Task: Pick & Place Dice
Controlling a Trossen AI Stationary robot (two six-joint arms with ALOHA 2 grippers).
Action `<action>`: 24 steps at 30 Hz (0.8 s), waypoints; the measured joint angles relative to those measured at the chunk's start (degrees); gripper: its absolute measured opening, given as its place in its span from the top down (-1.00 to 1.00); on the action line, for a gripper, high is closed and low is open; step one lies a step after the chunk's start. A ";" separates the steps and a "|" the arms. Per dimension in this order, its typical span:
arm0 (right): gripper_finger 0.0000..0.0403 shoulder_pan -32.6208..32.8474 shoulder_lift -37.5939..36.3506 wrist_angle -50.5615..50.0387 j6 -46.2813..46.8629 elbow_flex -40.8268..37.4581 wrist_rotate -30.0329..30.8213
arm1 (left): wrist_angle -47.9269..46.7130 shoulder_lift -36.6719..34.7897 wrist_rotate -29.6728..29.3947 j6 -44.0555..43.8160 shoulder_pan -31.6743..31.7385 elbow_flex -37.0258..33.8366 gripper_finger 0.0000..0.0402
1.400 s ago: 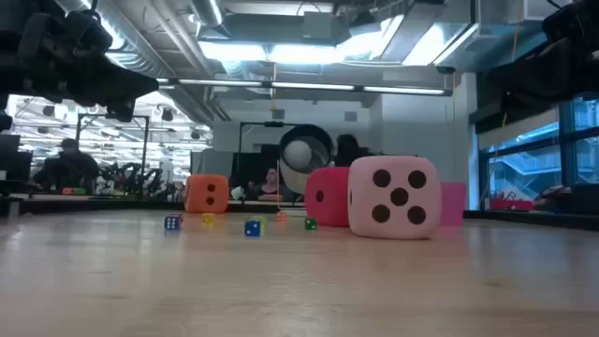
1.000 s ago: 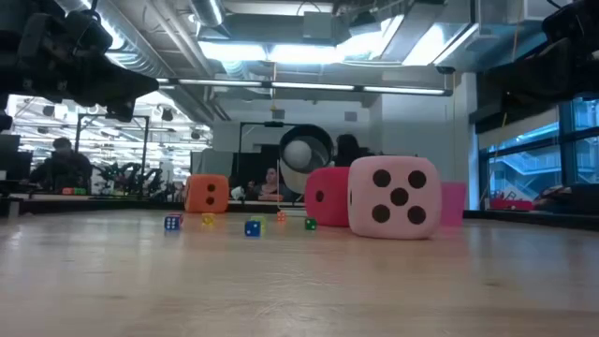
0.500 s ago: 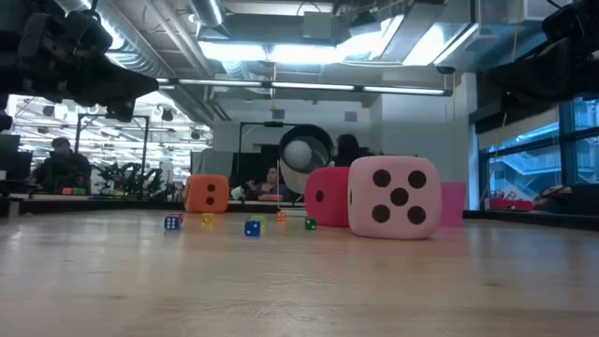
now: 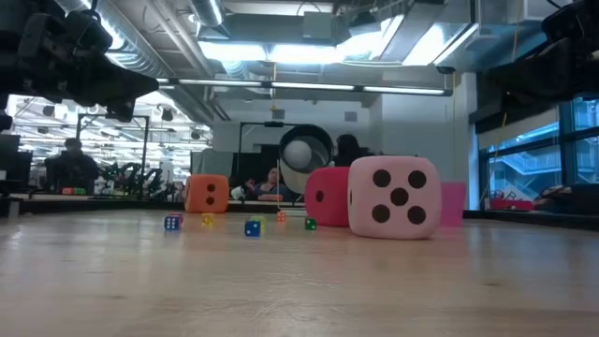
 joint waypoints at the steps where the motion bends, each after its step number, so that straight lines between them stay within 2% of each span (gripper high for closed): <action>1: 0.90 0.00 0.00 0.00 0.00 0.00 0.00 | 0.00 -0.01 0.00 0.00 -0.02 0.00 0.95; 20: 0.90 -0.02 0.00 0.40 -1.40 0.02 0.26 | 0.00 0.01 0.00 0.00 0.00 -0.02 0.96; 24: 0.90 0.00 0.00 0.39 1.22 0.02 -0.17 | 0.00 0.01 -0.02 0.00 -0.02 0.00 0.95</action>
